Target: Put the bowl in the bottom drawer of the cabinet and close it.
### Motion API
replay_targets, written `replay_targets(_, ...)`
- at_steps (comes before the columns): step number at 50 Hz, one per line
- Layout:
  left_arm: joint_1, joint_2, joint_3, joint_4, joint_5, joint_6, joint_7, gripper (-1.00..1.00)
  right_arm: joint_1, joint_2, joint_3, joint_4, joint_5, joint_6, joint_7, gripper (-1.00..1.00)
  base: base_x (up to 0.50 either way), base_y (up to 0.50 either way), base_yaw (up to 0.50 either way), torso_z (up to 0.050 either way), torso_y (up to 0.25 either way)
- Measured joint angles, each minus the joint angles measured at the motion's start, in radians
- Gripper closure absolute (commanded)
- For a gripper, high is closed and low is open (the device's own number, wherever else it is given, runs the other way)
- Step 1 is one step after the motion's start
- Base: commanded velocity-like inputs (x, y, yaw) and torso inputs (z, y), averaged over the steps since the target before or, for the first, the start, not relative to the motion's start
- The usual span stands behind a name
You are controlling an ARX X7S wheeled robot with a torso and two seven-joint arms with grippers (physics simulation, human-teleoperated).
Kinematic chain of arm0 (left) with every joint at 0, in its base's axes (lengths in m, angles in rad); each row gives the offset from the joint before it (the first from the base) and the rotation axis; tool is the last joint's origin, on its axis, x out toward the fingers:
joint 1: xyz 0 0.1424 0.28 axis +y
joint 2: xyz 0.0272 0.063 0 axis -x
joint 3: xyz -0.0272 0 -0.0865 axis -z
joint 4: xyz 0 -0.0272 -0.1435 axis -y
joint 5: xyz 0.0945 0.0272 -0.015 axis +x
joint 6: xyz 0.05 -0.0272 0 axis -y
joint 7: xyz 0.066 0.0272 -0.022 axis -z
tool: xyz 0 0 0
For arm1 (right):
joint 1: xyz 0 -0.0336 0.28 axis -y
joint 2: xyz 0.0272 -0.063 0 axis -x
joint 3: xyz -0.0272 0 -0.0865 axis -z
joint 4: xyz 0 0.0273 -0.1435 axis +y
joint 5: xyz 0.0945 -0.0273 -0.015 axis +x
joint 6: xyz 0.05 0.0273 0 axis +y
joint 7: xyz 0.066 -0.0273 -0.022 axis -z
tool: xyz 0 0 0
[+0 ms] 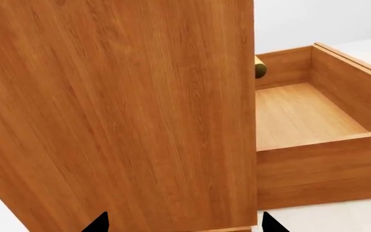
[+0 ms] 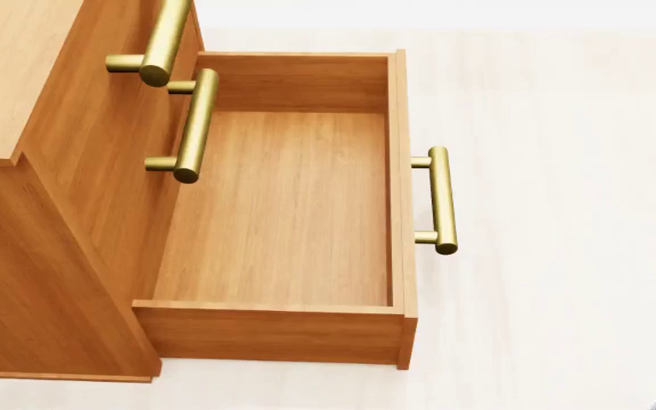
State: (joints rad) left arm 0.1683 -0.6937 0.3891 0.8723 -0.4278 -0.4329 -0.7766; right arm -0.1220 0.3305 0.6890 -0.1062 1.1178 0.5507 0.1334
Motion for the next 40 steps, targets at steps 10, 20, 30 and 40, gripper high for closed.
replay_targets(10, -0.003, -0.002, 0.002, 0.003, -0.003, -0.003, -0.004, -1.00, 0.024, 0.024, 0.001, -0.070, 0.044, 0.041, 0.076, 1.00, 0.00, 0.00, 0.00, 0.000, 0.000)
replay_targets(20, -0.002, -0.005, 0.000, 0.005, -0.007, -0.001, -0.007, -1.00, 0.128, 0.087, -0.015, -0.179, 0.148, 0.111, 0.224, 1.00, 0.00, 0.00, 0.00, 0.000, 0.000)
replay_targets(30, -0.002, -0.008, -0.001, 0.007, -0.011, 0.002, -0.009, -1.00, 0.226, 0.133, -0.046, -0.236, 0.223, 0.158, 0.327, 1.00, 0.00, 0.00, 0.00, 0.000, 0.000)
replay_targets(40, -0.004, -0.009, 0.002, 0.003, -0.013, 0.006, -0.009, -1.00, 0.369, 0.178, -0.107, -0.251, 0.275, 0.195, 0.442, 1.00, 0.00, 0.00, 0.00, 0.000, 0.000)
